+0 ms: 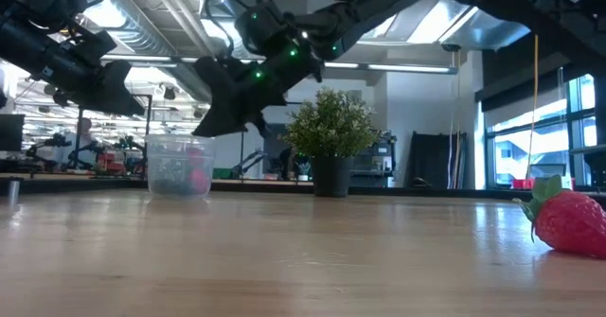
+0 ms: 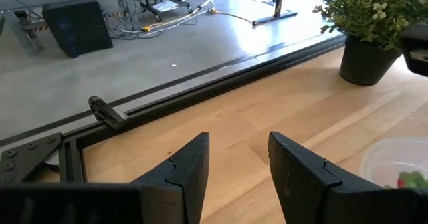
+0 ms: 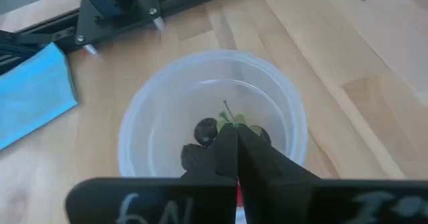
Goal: Pick and placing Produce into tupperware
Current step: Put the red strawberry into the transparent container
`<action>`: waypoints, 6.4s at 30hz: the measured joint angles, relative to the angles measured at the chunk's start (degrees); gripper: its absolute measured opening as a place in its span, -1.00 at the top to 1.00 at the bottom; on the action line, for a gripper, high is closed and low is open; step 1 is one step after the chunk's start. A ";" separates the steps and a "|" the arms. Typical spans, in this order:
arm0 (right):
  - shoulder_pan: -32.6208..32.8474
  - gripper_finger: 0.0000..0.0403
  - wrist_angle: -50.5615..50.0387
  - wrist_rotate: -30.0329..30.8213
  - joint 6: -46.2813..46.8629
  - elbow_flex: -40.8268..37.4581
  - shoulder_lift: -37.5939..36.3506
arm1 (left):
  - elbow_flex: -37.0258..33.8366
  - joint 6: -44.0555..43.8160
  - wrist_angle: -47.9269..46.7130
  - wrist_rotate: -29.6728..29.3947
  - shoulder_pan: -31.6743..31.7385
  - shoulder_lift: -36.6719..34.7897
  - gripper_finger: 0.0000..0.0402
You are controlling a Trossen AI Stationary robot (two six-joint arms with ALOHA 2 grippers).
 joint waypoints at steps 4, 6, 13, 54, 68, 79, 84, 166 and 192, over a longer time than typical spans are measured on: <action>0.04 0.94 0.74 -0.10 0.21 0.09 0.00 | 0.00 0.00 -0.08 0.00 0.01 0.00 0.28; 0.04 0.89 0.80 -0.16 0.11 0.09 0.00 | 0.00 0.00 -0.13 0.00 0.02 0.00 0.28; 0.02 0.72 1.02 -0.20 -1.73 0.09 0.00 | -0.01 0.00 -0.15 0.00 0.02 0.00 0.28; 30.32 -0.15 -21.81 23.56 27.59 -41.16 -49.61 | -0.01 -0.02 -0.18 1.27 -0.02 0.00 0.28; 43.00 -0.15 -7.11 21.77 27.84 -54.89 -44.86 | 0.00 0.00 -0.15 1.29 0.00 0.00 0.28; 46.00 -0.15 -6.00 18.80 33.76 -52.94 -36.91 | 0.00 0.00 -0.22 1.27 0.00 0.00 0.28; 45.92 -0.15 -4.93 17.62 38.38 -52.96 -33.17 | -0.01 0.00 -0.39 1.27 0.00 0.00 0.28; 45.92 0.11 -6.42 4.68 30.31 -52.94 -31.01 | -0.01 -0.03 -0.59 1.27 0.00 0.00 0.28; 45.92 -0.35 -5.26 2.42 30.19 -52.96 -31.04 | -0.01 0.00 -0.60 1.27 0.00 0.00 0.28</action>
